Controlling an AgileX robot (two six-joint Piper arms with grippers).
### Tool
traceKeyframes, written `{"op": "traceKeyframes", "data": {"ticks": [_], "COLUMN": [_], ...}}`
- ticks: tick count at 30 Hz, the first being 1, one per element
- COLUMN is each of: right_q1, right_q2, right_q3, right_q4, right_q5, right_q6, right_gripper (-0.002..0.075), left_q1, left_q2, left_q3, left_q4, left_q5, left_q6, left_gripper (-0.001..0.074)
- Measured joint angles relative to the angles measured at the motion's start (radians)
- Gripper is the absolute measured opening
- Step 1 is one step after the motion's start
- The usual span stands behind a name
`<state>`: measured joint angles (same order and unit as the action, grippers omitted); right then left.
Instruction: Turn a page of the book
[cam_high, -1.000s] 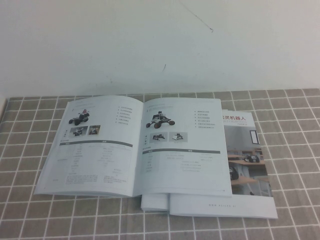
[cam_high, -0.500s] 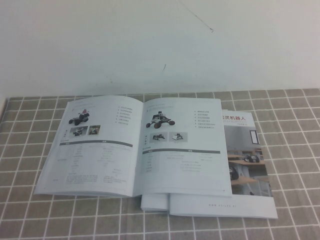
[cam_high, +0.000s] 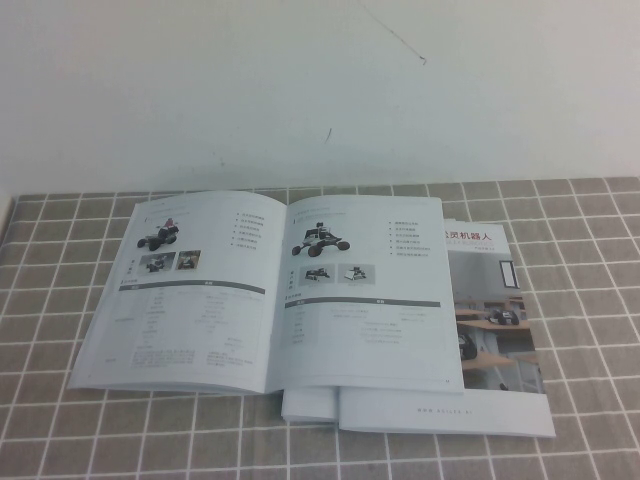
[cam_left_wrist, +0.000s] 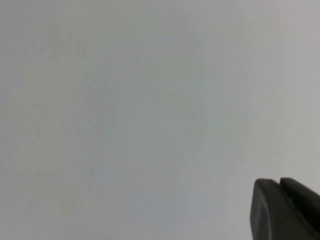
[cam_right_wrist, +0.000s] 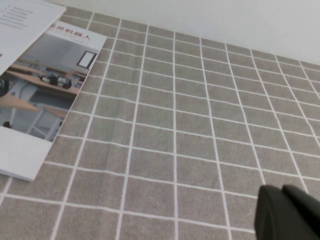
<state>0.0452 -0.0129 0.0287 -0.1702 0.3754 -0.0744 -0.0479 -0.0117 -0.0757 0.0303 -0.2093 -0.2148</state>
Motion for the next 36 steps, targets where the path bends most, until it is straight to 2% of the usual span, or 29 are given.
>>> {"op": "traceKeyframes", "data": {"ticks": [3, 11, 15, 23, 36], "right_q1": [0.0, 0.0, 0.0, 0.0, 0.0], "right_q2": [0.0, 0.0, 0.0, 0.0, 0.0], "right_q3": [0.0, 0.0, 0.0, 0.0, 0.0], "right_q4": [-0.005, -0.007, -0.007, -0.007, -0.007], "right_q5": [0.001, 0.001, 0.001, 0.001, 0.002], "right_q6": [0.0, -0.002, -0.002, -0.002, -0.003], "right_gripper": [-0.0002, -0.0002, -0.0002, -0.0002, -0.0002], "left_q1": [0.0, 0.0, 0.0, 0.0, 0.0], "left_q2": [0.01, 0.224, 0.351, 0.488, 0.525], "left_q3": [-0.097, -0.272, -0.307, -0.313, -0.313], "left_q4": [-0.004, 0.01, 0.013, 0.002, 0.008], "left_q5": [0.141, 0.267, 0.266, 0.128, 0.231], "left_q6": [-0.004, -0.004, -0.004, -0.061, -0.067], "left_gripper": [-0.0003, -0.0002, -0.0002, -0.0002, -0.0002]}}
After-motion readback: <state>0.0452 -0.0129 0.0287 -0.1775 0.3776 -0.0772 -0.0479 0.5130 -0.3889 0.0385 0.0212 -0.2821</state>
